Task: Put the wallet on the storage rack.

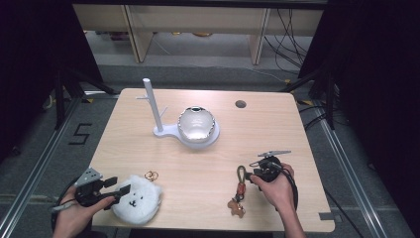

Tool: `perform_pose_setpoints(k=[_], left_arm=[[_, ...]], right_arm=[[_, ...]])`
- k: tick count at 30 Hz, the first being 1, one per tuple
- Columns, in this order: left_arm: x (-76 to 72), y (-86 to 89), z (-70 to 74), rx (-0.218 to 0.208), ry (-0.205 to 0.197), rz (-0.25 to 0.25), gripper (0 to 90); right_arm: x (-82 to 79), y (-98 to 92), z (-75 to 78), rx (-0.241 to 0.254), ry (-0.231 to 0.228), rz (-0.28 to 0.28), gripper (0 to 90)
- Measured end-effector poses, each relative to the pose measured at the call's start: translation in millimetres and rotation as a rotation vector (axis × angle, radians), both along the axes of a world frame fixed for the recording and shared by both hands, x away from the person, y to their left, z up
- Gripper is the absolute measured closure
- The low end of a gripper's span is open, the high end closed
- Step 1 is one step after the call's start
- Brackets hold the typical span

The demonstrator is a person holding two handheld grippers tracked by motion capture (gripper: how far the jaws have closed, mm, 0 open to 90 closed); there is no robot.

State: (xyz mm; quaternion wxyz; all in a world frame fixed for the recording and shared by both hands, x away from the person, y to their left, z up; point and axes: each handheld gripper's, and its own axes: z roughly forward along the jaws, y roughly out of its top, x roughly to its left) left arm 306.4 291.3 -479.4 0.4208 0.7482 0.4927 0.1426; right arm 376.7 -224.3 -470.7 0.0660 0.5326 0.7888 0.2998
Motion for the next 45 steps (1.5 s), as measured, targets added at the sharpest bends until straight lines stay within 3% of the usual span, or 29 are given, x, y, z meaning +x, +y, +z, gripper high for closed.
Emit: perform_pose_setpoints(k=[4,7,9,10,11,13,14,15,17,21,22,23,24,25,26,28,31,33,34,35,38,39,42,45], left_arm=[[11.8,6.4,7.5,0.054,0.021,-0.020,33.8],[16.6,6.5,10.7,0.063,0.035,-0.034,33.1],[23.0,6.7,14.6,0.081,0.078,-0.046,32.6],[23.0,6.7,14.6,0.081,0.078,-0.046,32.6],[25.5,9.9,16.6,0.118,0.092,-0.073,32.6],[29.3,10.8,18.8,0.133,0.104,-0.079,32.7],[32.4,11.7,22.4,0.159,0.117,-0.097,32.9],[33.0,9.4,22.7,0.138,0.108,-0.083,33.0],[34.2,9.2,25.8,0.151,0.123,-0.101,33.2],[35.7,7.1,27.0,0.145,0.156,-0.119,33.8],[38.2,6.7,24.9,0.156,0.185,-0.146,33.8],[39.1,5.6,22.8,0.162,0.184,-0.147,33.8],[40.5,4.7,22.5,0.170,0.217,-0.150,33.9],[40.5,4.7,22.5,0.170,0.217,-0.150,34.0],[44.2,3.4,19.0,0.183,0.242,-0.159,34.1],[46.9,2.2,15.8,0.199,0.257,-0.174,35.0],[48.5,0.7,12.4,0.216,0.290,-0.190,36.0],[48.4,-0.4,10.9,0.215,0.301,-0.186,36.5],[48.1,-0.3,9.2,0.242,0.318,-0.201,36.5],[48.1,-0.3,7.5,0.240,0.332,-0.206,36.5],[47.4,-1.5,5.2,0.252,0.342,-0.203,36.3],[47.4,-2.2,3.5,0.244,0.349,-0.204,36.3],[48.5,-2.9,-0.7,0.285,0.371,-0.232,36.4],[48.0,-4.6,-2.7,0.290,0.374,-0.224,36.9]], right_arm=[[-0.7,-1.5,1.5,-0.022,0.021,-0.020,53.9],[-0.2,-4.7,0.1,-0.031,0.049,-0.018,52.5],[-0.9,-6.6,-2.3,-0.034,0.064,-0.018,52.2],[-0.9,-6.6,-2.3,-0.034,0.064,-0.018,52.2],[-3.0,-8.8,-2.7,-0.030,0.065,-0.012,52.4],[-5.0,-9.0,-1.4,-0.029,0.086,-0.024,52.5],[-6.5,-10.7,-1.7,-0.052,0.092,-0.031,53.2],[-7.0,-10.8,-1.1,-0.059,0.101,-0.038,53.3],[-8.6,-11.9,0.2,-0.093,0.117,-0.046,52.7],[-10.4,-10.5,1.9,-0.089,0.140,-0.045,49.6],[-10.8,-10.1,2.3,-0.085,0.140,-0.048,48.2],[-11.0,-10.3,2.3,-0.088,0.142,-0.047,47.8],[-11.5,-10.1,2.2,-0.103,0.148,-0.064,47.6],[-11.5,-10.1,2.2,-0.103,0.148,-0.064,47.6],[-11.8,-10.5,1.3,-0.106,0.146,-0.061,47.3],[-12.4,-9.2,0.8,-0.081,0.144,-0.045,47.0],[-12.0,-7.6,0.0,-0.099,0.145,-0.054,46.7],[-11.5,-5.6,-0.3,-0.079,0.144,-0.032,46.5],[-11.6,-3.8,-1.1,-0.066,0.135,-0.039,46.5],[-11.5,-3.4,0.6,-0.077,0.143,-0.037,46.3],[-11.9,-2.6,1.8,-0.064,0.132,-0.015,45.8],[-12.1,-0.8,2.2,-0.064,0.141,-0.037,45.6],[-13.2,-3.7,1.0,-0.060,0.103,0.009,45.5],[-16.0,-1.9,2.5,-0.044,0.129,-0.019,45.5]])
